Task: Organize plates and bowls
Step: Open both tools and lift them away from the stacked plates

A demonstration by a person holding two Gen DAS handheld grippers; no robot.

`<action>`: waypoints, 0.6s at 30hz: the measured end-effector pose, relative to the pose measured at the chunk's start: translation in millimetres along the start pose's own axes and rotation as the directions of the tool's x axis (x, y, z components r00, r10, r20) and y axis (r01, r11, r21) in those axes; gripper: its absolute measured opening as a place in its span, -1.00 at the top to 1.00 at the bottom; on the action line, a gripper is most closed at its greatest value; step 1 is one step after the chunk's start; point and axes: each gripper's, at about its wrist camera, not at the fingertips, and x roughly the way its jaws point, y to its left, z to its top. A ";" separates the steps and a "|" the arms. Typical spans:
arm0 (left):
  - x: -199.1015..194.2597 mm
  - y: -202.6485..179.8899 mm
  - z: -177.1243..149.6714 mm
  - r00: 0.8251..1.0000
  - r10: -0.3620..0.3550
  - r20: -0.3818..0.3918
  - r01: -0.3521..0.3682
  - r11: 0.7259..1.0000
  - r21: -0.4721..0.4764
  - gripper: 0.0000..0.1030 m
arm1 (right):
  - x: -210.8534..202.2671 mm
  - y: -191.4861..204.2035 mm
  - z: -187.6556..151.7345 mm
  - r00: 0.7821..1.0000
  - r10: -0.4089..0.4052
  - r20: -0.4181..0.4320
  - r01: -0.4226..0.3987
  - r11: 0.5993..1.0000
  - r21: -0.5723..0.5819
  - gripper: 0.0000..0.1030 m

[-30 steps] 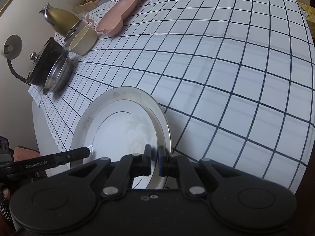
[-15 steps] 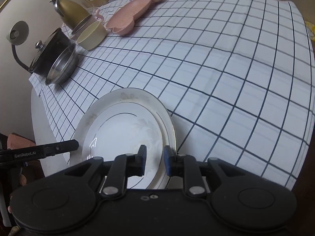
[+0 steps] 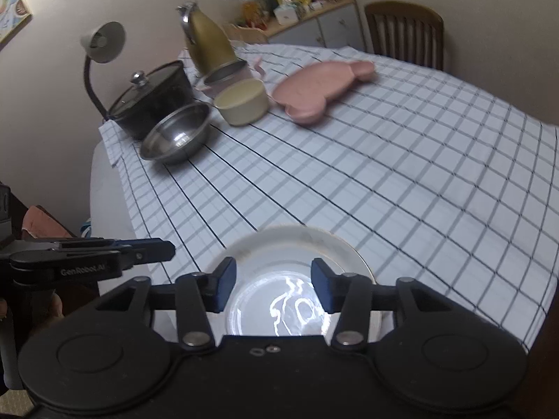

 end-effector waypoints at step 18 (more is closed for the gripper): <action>-16.4 14.7 55.6 0.983 0.075 0.170 -0.073 0.997 -0.022 -0.45 | 9.5 52.9 74.7 0.991 0.036 0.128 -0.019 0.991 -0.135 -0.76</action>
